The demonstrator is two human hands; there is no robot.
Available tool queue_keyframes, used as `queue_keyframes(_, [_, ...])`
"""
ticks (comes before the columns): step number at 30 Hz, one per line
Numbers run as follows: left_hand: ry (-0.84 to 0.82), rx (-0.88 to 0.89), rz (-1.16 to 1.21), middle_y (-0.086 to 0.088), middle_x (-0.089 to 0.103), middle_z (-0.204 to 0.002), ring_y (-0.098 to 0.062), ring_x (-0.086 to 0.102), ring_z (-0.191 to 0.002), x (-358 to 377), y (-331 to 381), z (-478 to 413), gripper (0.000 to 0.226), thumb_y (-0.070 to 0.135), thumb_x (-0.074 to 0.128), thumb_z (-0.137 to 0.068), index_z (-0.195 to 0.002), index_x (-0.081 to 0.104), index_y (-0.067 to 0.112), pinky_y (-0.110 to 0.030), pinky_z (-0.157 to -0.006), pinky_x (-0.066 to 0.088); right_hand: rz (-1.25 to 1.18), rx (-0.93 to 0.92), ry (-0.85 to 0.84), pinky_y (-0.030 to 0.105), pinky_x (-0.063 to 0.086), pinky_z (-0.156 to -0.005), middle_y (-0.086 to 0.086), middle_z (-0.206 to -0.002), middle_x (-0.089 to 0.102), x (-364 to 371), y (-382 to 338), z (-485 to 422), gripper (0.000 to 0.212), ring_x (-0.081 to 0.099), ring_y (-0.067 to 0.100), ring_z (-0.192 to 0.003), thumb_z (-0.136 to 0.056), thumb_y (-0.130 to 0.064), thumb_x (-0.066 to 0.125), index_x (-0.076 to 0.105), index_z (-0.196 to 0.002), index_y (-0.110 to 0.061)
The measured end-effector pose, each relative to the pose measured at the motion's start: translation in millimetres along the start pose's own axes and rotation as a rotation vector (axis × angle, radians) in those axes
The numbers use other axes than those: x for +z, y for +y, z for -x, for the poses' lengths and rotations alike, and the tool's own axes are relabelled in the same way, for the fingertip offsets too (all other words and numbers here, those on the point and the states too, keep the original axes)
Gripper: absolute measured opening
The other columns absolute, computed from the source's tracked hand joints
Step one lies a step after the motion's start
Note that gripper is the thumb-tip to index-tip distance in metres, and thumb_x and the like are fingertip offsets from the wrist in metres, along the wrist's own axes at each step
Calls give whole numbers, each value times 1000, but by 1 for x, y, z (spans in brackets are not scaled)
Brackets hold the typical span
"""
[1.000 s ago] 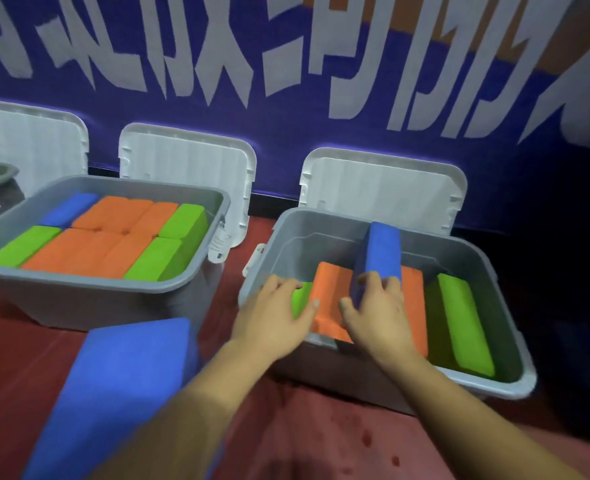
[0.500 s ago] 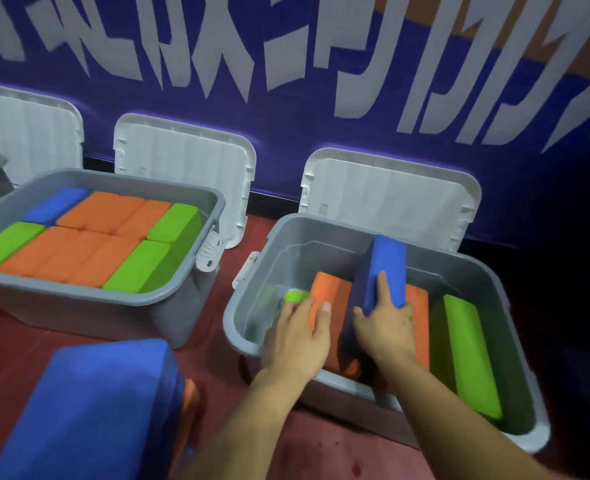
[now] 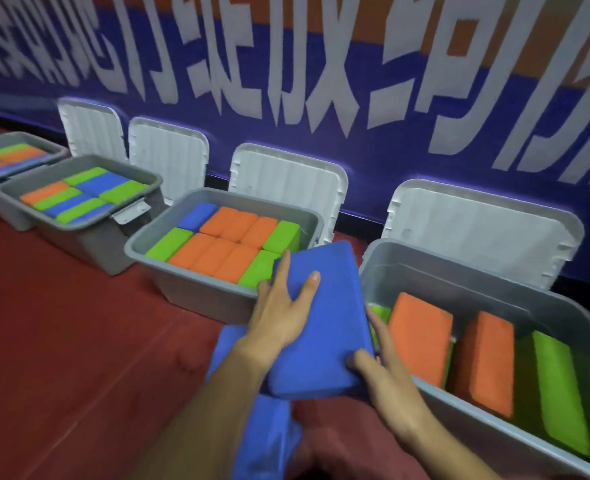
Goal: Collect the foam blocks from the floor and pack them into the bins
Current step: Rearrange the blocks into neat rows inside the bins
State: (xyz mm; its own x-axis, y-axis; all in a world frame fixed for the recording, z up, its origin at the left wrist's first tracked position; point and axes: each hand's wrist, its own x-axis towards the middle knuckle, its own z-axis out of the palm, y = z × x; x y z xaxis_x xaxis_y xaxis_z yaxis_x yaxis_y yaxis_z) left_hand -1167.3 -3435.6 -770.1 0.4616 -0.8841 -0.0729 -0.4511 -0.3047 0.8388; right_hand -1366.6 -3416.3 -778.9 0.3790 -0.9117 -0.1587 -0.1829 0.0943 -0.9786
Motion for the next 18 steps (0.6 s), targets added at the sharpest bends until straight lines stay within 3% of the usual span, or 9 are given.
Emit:
queue_keyframes(3, [88,-104,-132,-17,36,-144,-37,40,-139,-38,-32,24,80,69,48,-93,-159,12,43,-39,-117,31,43,109,-100,39,52,-102,-2,-127,64,44,4,17,69,65,12,-112,-72,-38,68,45,-137,-35])
queue_keyframes(6, [158,-193,-288,-15,35,-131,-43,45,-129,-59,-66,55,77,66,51,-92,-158,26,37,-41,-112,34,237,123,-91,42,54,-97,2,-114,66,80,23,19,55,67,12,-103,-70,-61,73,57,-111,-28])
queue_keyframes(10, [163,-262,-458,-21,36,-138,-46,47,-126,-61,-94,85,78,68,51,-91,-157,32,32,-48,-107,40,318,124,-134,32,51,-98,0,-122,67,98,24,28,42,66,10,-106,-86,-45,75,54,-116,-23])
queue_keyframes(14, [317,-65,-531,-21,34,-155,-41,38,-140,-51,-63,76,87,77,26,-82,-150,48,26,-55,-109,33,494,66,-15,21,40,-96,1,-126,59,47,-6,25,48,59,14,-115,-95,-40,66,51,-134,-17])
queue_keyframes(18, [153,165,-391,-13,39,-152,-33,38,-140,9,4,39,82,74,23,-86,-150,46,28,-49,-113,32,628,69,135,27,40,-92,7,-125,62,-34,-20,-11,48,59,20,-114,-98,-38,61,50,-139,-16])
